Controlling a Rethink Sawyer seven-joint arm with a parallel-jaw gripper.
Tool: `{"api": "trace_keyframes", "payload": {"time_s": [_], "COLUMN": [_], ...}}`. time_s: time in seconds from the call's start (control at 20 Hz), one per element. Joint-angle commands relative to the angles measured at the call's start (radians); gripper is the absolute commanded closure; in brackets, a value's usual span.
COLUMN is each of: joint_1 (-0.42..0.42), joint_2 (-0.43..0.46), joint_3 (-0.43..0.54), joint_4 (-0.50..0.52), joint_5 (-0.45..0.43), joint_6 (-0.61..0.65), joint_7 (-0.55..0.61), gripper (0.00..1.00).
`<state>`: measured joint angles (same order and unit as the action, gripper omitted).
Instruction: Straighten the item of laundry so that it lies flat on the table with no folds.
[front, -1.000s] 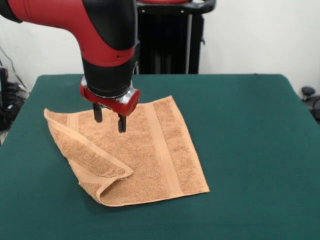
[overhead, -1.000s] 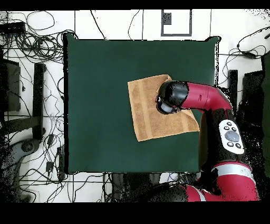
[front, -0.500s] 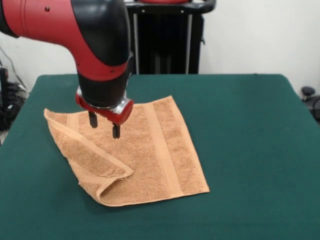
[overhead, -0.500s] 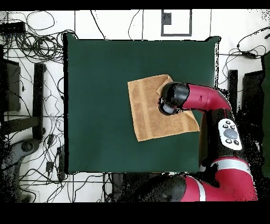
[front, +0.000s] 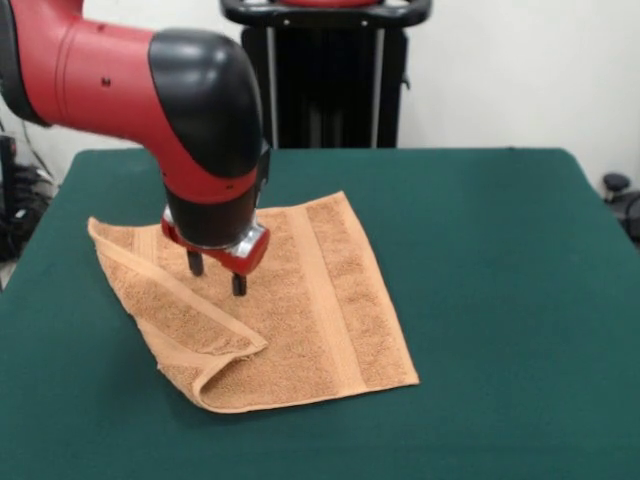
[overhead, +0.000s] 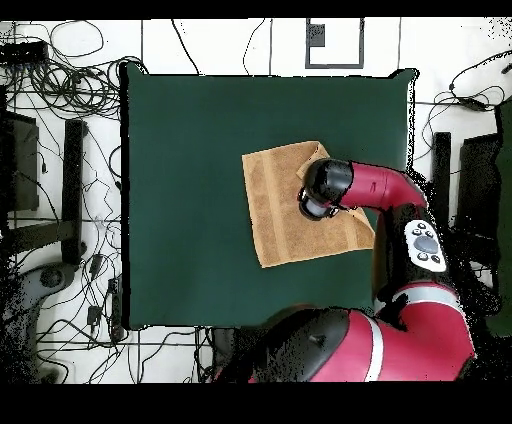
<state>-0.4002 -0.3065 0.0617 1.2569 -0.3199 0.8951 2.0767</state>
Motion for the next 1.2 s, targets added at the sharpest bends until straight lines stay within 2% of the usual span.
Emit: {"api": "trace_keyframes", "payload": {"time_s": [0.05, 0.5, 0.9, 1.2], "joint_1": [0.046, 0.057, 0.063, 0.074], "joint_2": [0.11, 0.115, 0.091, 0.097], "joint_3": [0.039, 0.017, -0.004, -0.019], "joint_4": [-0.051, -0.073, -0.034, -0.045], "joint_5": [0.04, 0.048, 0.062, 0.065], "joint_6": [-0.052, -0.039, -0.068, -0.074], "joint_7": [0.135, 0.151, 0.169, 0.176], "gripper": [0.0, 0.0, 0.0, 0.0]}}
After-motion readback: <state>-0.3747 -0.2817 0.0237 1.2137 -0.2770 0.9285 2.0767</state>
